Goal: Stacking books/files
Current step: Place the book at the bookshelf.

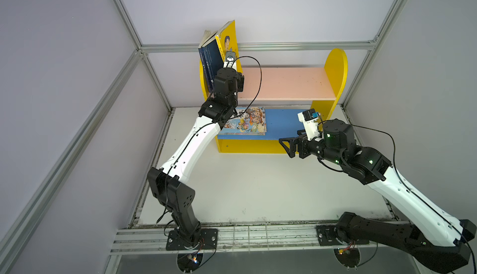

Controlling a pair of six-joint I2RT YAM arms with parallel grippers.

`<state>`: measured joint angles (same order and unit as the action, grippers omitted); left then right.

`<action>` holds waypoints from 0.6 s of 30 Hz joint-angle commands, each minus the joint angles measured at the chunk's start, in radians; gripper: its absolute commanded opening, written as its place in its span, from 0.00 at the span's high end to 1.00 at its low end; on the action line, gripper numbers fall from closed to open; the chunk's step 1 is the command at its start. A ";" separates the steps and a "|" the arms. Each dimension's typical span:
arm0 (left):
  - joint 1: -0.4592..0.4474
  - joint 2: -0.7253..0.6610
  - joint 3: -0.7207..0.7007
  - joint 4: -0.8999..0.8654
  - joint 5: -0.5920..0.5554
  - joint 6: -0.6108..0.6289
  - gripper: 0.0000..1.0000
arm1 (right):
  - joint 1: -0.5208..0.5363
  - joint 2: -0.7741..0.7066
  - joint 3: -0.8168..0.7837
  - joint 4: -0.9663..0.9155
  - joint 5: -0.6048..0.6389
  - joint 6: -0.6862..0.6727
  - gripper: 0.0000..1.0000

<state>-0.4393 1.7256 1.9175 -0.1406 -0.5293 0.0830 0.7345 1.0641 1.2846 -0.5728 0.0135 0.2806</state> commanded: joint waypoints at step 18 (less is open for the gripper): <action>0.006 -0.103 -0.110 -0.117 0.012 -0.132 0.40 | 0.000 -0.031 -0.014 0.022 -0.009 0.004 0.00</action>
<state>-0.4358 1.6352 1.8141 -0.2489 -0.5087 -0.0299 0.7338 1.0405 1.2713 -0.5720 0.0074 0.2817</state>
